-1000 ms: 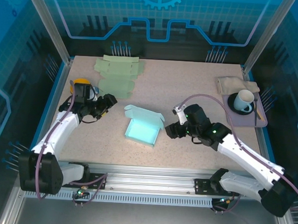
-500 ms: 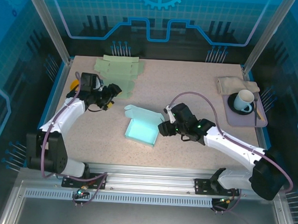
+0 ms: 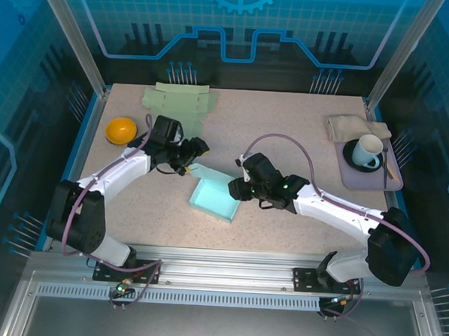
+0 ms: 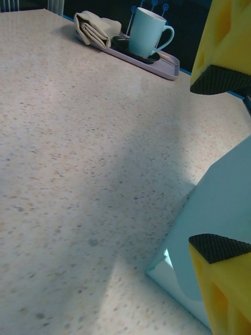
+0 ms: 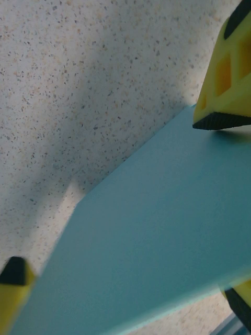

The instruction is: Fold the paper box

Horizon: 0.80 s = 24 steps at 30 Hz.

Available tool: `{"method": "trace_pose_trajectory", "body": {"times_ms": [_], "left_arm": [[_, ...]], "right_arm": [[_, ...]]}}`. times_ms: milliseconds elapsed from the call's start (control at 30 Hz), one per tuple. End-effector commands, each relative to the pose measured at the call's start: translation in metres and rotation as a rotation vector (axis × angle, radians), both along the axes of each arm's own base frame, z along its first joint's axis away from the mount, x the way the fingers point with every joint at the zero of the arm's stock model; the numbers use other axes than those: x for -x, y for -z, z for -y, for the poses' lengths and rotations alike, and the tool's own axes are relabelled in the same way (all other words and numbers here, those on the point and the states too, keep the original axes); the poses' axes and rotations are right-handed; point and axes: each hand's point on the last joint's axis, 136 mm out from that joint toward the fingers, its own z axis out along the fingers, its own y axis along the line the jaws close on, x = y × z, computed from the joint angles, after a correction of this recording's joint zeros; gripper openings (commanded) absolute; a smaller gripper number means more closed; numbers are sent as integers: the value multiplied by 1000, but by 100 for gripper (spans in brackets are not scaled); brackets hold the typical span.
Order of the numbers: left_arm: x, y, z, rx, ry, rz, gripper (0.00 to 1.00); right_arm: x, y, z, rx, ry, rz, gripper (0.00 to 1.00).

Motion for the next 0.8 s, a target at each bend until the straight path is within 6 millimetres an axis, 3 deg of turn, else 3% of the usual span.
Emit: {"method": "trace_pose_trajectory", "body": {"times_ms": [0,367,767], "left_arm": [[10,-4,9,24,-46,-10,74],[39,-6,23,30,-97,-4,74],[62,-1,-2,-23,-178,19,73]], "right_arm": [[-3,-15,-5,-80,116,-13,38],[-5,-28,1,-260,326,-51,40],[14,-13,27,6,285,-42,62]]}}
